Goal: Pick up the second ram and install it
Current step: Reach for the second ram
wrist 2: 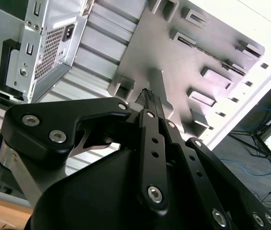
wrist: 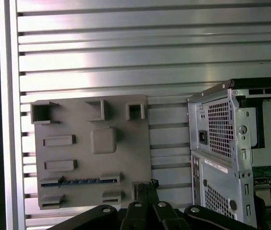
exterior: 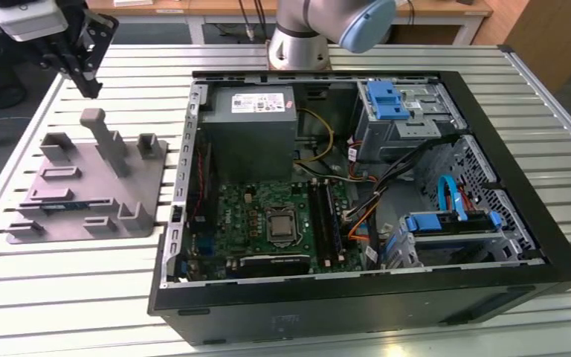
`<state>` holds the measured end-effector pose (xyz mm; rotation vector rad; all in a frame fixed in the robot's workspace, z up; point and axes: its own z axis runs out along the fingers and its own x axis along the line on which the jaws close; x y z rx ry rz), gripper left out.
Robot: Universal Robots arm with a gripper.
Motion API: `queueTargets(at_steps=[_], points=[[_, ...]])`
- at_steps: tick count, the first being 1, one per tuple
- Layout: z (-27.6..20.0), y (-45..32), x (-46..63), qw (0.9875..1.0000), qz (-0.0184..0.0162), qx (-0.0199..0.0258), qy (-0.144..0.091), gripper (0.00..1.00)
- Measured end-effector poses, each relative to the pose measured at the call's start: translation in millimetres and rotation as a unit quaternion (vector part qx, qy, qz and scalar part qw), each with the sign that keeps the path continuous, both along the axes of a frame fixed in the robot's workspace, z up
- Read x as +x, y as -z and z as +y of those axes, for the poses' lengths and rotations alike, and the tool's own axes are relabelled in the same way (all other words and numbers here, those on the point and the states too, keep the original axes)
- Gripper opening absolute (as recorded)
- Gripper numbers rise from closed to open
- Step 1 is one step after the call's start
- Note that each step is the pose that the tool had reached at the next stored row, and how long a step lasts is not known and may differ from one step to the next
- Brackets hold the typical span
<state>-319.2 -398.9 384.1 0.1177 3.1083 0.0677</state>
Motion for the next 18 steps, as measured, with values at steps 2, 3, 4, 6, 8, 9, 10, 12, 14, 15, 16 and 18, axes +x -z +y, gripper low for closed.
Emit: queueTargets(at_steps=[2,3,4,6,8,9,10,12,14,15,16,18], points=[[0.0,0.5,-3.8,1.0,0.0,0.0,0.0,0.1],[0.0,0.8,-5.7,1.0,0.0,0.0,0.0,0.1],[0.0,1.1,-7.6,1.0,0.0,0.0,0.0,0.1],[0.0,1.6,-11.7,1.0,0.0,0.0,0.0,0.1],[0.0,2.3,-16.9,1.0,0.0,0.0,0.0,0.1],[0.0,2.6,-19.9,1.0,0.0,0.0,0.0,0.1],[0.0,3.1,-23.0,1.0,0.0,0.0,0.0,0.1],[0.0,4.7,-27.7,1.0,0.0,0.0,0.0,0.1],[0.0,8.3,-30.0,1.0,-0.0001,0.0,0.0,0.1],[0.0,10.1,-31.7,1.0,0.0,0.0,0.0,0.1],[0.0,11.8,-33.6,1.0,0.0,0.0,0.0,0.1],[-0.1,15.4,-37.5,1.0,0.0001,-0.0001,0.0,0.1]])
